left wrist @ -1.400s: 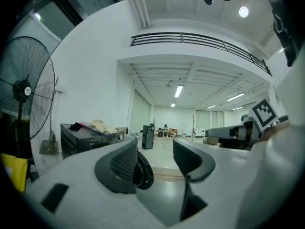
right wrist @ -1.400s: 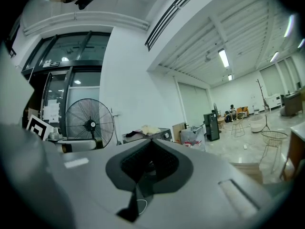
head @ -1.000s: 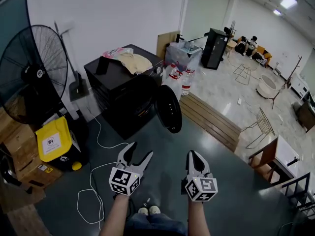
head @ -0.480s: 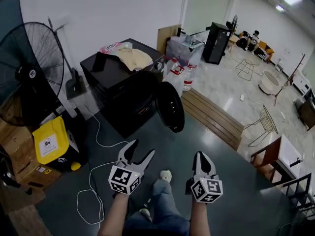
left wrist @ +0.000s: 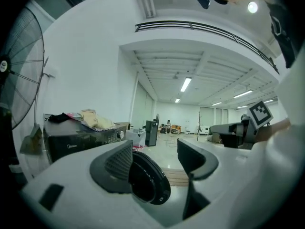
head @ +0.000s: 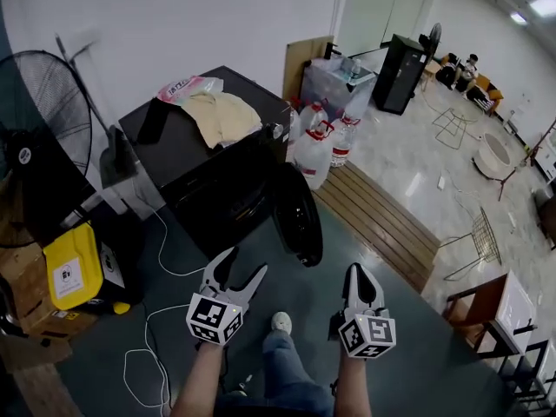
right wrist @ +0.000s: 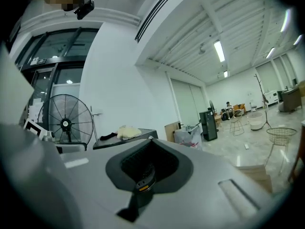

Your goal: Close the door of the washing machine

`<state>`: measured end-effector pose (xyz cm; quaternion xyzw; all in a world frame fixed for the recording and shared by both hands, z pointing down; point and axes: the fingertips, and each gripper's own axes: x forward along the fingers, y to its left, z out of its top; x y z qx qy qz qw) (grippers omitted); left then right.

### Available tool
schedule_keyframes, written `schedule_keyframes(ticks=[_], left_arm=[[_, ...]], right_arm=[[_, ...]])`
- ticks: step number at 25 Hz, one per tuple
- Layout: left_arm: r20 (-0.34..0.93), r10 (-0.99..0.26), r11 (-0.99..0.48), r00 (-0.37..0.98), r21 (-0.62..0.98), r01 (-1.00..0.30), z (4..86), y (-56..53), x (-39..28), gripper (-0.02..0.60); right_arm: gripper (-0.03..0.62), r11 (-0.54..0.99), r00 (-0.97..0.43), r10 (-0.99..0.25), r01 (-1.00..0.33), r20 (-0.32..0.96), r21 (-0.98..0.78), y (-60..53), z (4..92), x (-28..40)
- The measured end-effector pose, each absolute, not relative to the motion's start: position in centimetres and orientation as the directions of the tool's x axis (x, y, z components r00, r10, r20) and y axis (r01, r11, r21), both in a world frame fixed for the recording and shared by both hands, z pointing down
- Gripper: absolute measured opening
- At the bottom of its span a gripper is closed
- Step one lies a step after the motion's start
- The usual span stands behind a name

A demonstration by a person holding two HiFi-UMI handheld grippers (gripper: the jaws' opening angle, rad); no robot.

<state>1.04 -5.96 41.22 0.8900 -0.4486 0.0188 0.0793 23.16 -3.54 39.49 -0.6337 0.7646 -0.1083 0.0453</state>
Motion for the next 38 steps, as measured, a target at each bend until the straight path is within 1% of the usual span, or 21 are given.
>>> schedule_keyframes(ticks=[5, 8, 13, 18, 23, 27, 29, 32, 38], left_arm=[[0.114, -0.823, -0.544, 0.557, 0.127, -0.829, 41.6, -14.5, 3.2, 0.281], [0.124, -0.838, -0.518, 0.532, 0.124, -0.846, 41.8, -17.7, 4.2, 0.281], [0.153, -0.836, -0.512, 0.527, 0.130, -0.849, 43.2, -20.5, 5.4, 0.281], [0.196, -0.813, -0.535, 0.549, 0.122, -0.836, 46.0, -22.3, 6.9, 0.281], [0.264, -0.782, -0.553, 0.564, 0.124, -0.824, 51.1, -22.6, 10.1, 0.281], [0.302, -0.773, -0.546, 0.558, 0.130, -0.828, 56.7, -22.3, 13.7, 0.281], [0.326, -0.779, -0.526, 0.536, 0.127, -0.841, 60.0, -22.1, 15.5, 0.278], [0.349, -0.796, -0.476, 0.495, 0.145, -0.868, 64.6, -21.4, 18.0, 0.258], [0.427, -0.792, -0.407, 0.437, 0.165, -0.899, 71.4, -20.0, 23.1, 0.241]], right_arm=[[0.014, 0.225, -0.253, -0.962, -0.948, 0.105, -0.223, -13.7, 40.3, 25.4], [0.014, 0.257, -0.289, -0.949, -0.940, 0.125, -0.226, -18.0, 40.9, 26.0], [0.014, 0.274, -0.316, -0.935, -0.932, 0.163, -0.238, -21.6, 42.6, 25.9], [0.014, 0.253, -0.302, -0.932, -0.938, 0.198, -0.239, -23.5, 45.0, 26.1], [0.014, 0.200, -0.262, -0.931, -0.949, 0.255, -0.246, -23.4, 49.1, 27.4], [0.014, 0.164, -0.234, -0.926, -0.956, 0.296, -0.243, -23.0, 54.1, 28.8], [0.014, 0.142, -0.217, -0.926, -0.958, 0.308, -0.248, -22.7, 56.7, 29.7], [0.012, 0.108, -0.191, -0.927, -0.960, 0.322, -0.258, -21.9, 60.1, 30.9], [0.013, 0.085, -0.170, -0.924, -0.965, 0.343, -0.249, -20.9, 64.8, 32.8]])
